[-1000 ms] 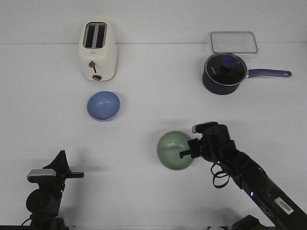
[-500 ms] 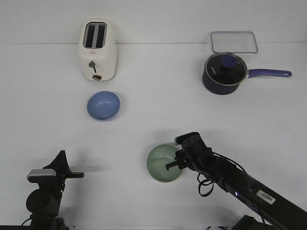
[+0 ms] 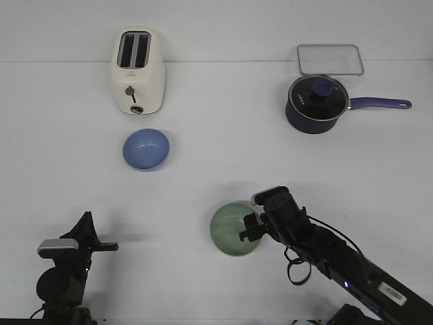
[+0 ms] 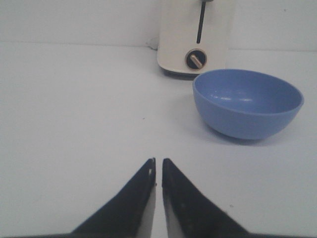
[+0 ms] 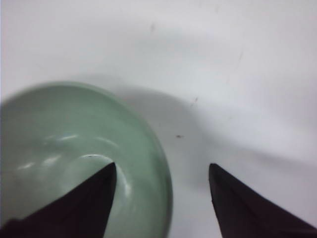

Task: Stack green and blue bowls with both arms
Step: 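Drag the green bowl toward the robot to the table center, then release the green bowl and pull the right gripper back, then reach the left gripper to the light blue bowl rim and grasp it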

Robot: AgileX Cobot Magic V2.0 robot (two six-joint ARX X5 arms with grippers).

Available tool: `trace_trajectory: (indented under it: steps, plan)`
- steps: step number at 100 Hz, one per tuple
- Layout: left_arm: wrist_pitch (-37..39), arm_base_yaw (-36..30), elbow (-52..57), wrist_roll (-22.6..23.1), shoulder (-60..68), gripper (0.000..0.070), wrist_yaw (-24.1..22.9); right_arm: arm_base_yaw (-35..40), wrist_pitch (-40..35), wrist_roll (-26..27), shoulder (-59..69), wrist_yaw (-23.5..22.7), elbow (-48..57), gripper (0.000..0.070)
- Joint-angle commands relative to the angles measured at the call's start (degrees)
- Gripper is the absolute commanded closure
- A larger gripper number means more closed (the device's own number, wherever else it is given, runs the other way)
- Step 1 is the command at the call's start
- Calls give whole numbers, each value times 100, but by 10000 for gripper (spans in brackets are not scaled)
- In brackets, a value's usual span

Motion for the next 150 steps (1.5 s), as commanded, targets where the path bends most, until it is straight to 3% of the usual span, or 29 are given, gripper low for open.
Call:
trace_trajectory:
  steps: [1,12,32,47,61,68,71,80,86,113,150]
  plan:
    - [98,0,-111,-138,-7,685,9,166,-55,-177,-483,140,42,301]
    - [94,0,-111,-1060,-7,685,15,535,-166,-177,-1434,470,-101,303]
    - [101,0,-83,-2164,-7,690,42,1480,-122,199,-2966,1093,-726,327]
    - [101,0,544,-2455,264,688,286,1886,-245,321,-3491,1515,-942,327]
    - [-37,0,1746,-2291,1611,688,297,1965,-280,317,-3523,1641,-942,327]
    - [-238,-2,2485,-2048,2627,668,520,1963,-278,315,-3510,1648,-942,327]
    - [-328,-2,2802,-1943,3097,614,686,1963,-267,315,-3484,1648,-942,327]
    - [-728,-2,3783,-1786,4494,359,1086,1965,-229,313,-3386,1648,-942,327]
    - [-1088,-7,4419,-1759,5355,275,1187,1965,-229,297,-3348,1646,-942,327]
    - [-2302,2,6441,-1596,8271,276,1261,1965,-225,278,-3292,1646,-942,327]
    - [-1886,-26,6885,-1534,9833,281,1165,1965,-210,273,-3292,1648,-942,327]
